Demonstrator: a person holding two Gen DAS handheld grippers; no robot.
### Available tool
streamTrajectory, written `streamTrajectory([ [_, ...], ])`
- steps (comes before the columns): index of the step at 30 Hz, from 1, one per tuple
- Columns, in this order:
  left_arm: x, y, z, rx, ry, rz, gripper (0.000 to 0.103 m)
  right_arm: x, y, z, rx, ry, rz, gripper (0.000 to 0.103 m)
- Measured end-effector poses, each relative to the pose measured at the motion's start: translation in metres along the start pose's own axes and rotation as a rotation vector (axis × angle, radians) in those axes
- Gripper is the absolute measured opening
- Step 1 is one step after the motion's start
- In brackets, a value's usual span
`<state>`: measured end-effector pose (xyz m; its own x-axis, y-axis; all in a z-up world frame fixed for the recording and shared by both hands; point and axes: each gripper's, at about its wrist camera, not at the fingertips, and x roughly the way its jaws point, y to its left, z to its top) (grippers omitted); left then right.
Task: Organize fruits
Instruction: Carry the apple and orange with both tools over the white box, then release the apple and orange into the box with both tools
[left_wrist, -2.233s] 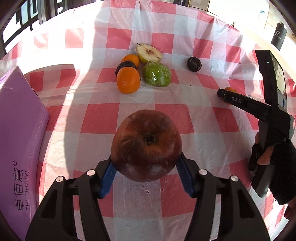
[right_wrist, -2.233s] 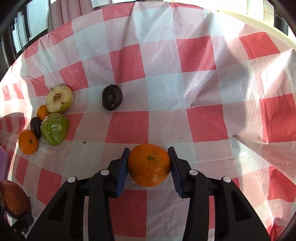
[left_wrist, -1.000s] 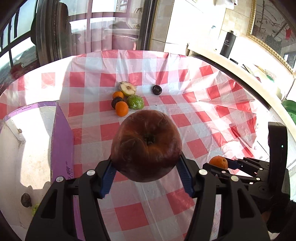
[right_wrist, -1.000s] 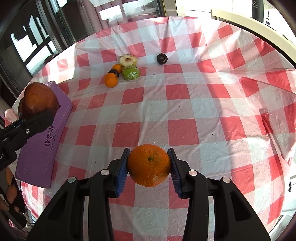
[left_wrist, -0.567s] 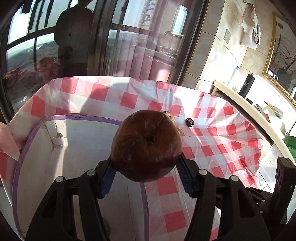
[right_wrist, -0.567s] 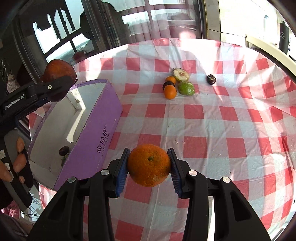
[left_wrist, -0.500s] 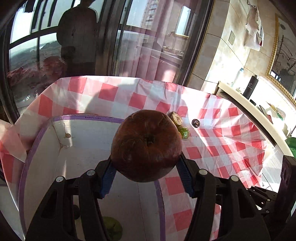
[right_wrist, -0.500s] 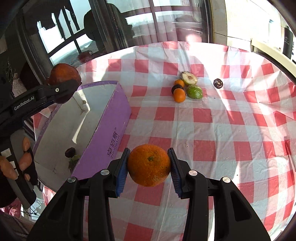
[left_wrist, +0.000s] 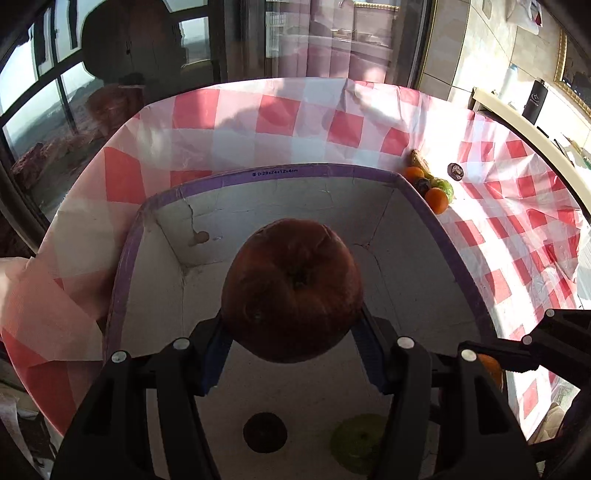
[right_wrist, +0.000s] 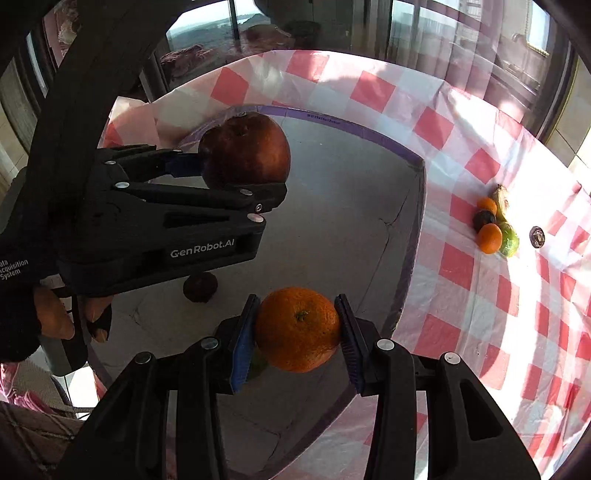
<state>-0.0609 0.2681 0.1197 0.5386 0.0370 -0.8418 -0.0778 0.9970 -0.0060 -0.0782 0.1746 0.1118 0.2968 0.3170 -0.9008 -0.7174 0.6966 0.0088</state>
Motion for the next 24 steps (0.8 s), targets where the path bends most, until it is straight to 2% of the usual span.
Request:
streamTrajectory([
  [6,0.052,0.019,-0.007,-0.048,0.222,-0.002,0.061,0.045,0.006,0.018,-0.047,0.184,0.003,0.042],
  [9,0.07,0.033,-0.015,-0.113,0.283,0.019,0.061,0.062,0.009,0.024,-0.082,0.256,-0.022,0.042],
  [14,0.085,0.054,-0.025,-0.181,0.322,0.036,0.061,0.084,0.012,0.025,-0.092,0.345,-0.032,0.042],
  [18,0.085,0.055,-0.031,-0.16,0.323,0.019,0.061,0.096,0.013,0.02,-0.087,0.38,-0.024,0.042],
  [24,0.084,0.056,-0.036,-0.172,0.323,-0.001,0.061,0.097,0.011,0.013,-0.064,0.377,-0.032,0.042],
])
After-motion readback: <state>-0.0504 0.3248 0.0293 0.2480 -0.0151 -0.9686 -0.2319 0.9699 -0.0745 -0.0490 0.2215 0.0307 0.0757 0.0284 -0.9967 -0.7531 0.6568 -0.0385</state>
